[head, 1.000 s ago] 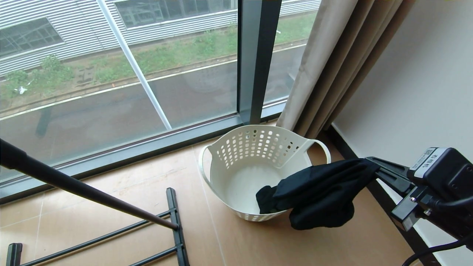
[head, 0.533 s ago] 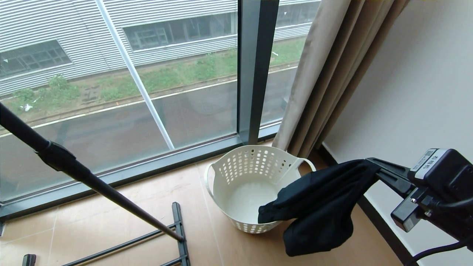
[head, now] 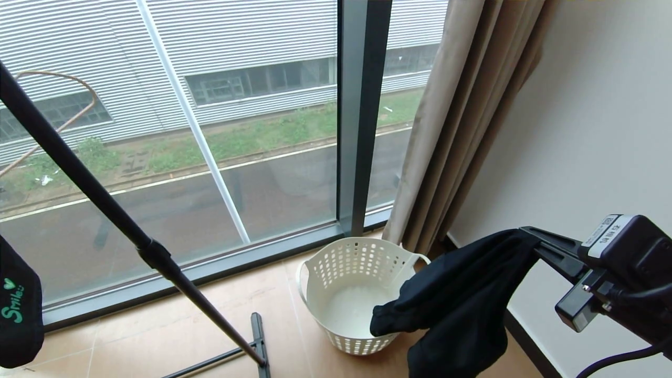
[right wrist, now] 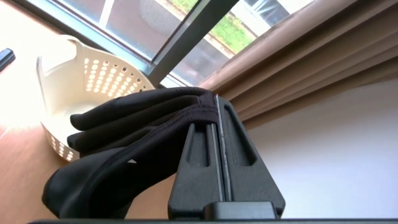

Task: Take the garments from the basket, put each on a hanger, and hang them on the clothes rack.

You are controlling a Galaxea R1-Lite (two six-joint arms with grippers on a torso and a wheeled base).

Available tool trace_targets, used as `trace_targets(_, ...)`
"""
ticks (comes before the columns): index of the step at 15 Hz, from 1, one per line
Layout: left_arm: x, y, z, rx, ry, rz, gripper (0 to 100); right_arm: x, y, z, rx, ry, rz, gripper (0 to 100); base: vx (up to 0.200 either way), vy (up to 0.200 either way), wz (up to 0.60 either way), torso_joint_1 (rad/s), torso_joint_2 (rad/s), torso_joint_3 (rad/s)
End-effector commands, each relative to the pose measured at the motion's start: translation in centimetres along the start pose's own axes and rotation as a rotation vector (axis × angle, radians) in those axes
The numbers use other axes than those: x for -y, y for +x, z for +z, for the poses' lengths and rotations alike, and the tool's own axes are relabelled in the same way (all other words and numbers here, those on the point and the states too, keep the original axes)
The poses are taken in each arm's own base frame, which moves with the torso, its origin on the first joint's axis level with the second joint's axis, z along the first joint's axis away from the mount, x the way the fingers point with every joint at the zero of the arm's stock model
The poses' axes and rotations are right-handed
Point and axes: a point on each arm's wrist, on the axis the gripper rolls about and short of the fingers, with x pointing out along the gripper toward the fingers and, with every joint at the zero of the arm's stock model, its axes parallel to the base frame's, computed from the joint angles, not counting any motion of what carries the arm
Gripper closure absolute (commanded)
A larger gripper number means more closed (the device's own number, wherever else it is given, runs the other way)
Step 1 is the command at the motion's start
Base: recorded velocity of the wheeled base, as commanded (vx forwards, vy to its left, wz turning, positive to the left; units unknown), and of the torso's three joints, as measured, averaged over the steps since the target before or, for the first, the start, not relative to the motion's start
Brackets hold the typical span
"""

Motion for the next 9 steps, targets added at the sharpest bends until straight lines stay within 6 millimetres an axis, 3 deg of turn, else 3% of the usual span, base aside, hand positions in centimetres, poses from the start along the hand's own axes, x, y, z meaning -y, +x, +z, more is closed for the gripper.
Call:
trace_targets(1, 0.0, 0.01, 0.0, -0.002, 0.0, 0.001, 0, -0.04, 0.04, -0.01, -0.001, -0.002, 0.001, 100, 0.0, 0.0, 0.0, 0.198, -0.51, -0.105)
trace_targets(9, 0.0, 0.01, 0.0, -0.002, 0.0, 0.001, 0, -0.14, 0.05, -0.14, -0.007, -0.004, 0.005, 100, 0.0, 0.0, 0.0, 0.221, -0.54, -0.112)
